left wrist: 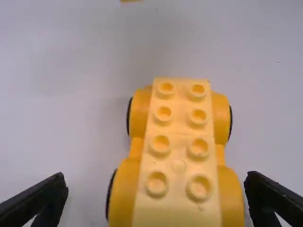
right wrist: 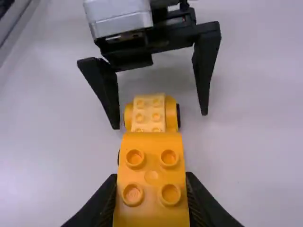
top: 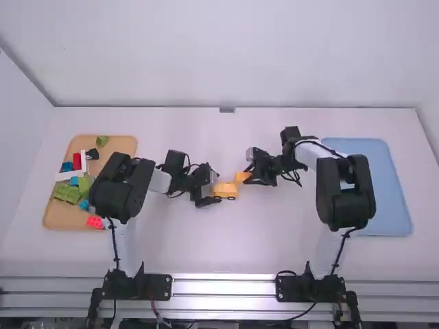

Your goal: Assemble lego blocks to make yellow taxi

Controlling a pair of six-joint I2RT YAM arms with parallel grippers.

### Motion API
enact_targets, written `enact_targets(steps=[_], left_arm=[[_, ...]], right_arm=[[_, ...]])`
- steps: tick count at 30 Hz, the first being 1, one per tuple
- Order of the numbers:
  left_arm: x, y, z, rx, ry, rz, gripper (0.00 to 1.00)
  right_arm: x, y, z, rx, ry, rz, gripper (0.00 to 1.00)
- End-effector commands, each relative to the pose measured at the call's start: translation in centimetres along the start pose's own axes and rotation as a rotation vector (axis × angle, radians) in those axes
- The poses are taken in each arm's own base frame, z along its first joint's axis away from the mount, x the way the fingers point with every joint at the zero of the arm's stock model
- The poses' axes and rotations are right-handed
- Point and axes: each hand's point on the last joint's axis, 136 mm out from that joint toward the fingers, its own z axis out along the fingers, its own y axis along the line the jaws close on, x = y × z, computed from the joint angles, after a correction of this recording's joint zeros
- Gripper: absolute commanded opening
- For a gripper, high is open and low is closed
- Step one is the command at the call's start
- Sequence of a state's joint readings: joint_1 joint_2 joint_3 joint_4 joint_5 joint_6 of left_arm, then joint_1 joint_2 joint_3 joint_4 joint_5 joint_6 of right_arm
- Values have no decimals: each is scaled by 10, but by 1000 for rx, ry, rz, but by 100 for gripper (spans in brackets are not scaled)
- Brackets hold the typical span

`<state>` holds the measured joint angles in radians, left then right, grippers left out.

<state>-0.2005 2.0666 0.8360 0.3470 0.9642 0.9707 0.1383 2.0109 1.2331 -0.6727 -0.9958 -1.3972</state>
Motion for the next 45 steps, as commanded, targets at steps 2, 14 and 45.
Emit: enact_targets(steps=[2,14,45], left_arm=[[-2,-10,4,49,-48,40,99],[2,-4,14,75,-93,4,100],[-3,-15,12,115,-132,-18,64]], right_arm=[[-20,0,-1,7,-20,-56,18],[-32,2,7,35,50,-90,15],[-23,18,40,187,-50,-74,19]])
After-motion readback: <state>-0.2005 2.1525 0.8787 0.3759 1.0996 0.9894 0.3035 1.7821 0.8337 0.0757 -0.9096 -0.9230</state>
